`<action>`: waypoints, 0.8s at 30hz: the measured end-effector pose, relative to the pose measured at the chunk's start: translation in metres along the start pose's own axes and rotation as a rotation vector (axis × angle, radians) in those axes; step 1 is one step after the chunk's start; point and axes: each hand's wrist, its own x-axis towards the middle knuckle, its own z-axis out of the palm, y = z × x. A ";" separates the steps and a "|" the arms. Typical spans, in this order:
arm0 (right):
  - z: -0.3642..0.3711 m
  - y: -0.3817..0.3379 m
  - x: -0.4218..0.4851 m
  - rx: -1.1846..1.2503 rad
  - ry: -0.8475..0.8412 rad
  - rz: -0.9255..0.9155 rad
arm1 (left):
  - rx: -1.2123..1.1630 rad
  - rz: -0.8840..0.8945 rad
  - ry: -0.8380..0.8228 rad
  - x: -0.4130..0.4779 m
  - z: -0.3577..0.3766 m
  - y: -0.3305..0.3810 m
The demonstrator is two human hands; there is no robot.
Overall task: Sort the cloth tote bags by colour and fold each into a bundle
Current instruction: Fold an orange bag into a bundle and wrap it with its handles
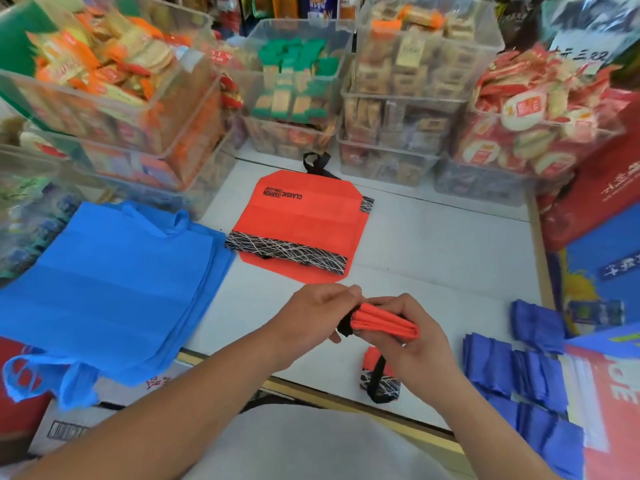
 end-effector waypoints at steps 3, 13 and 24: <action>-0.012 0.004 -0.001 0.029 0.049 0.077 | -0.117 -0.016 0.059 -0.001 0.005 -0.012; -0.014 0.004 0.003 0.177 0.096 0.129 | -0.206 0.025 0.133 -0.001 0.031 -0.031; -0.012 0.002 0.009 0.357 0.192 0.110 | -0.093 0.085 0.330 0.000 0.049 -0.045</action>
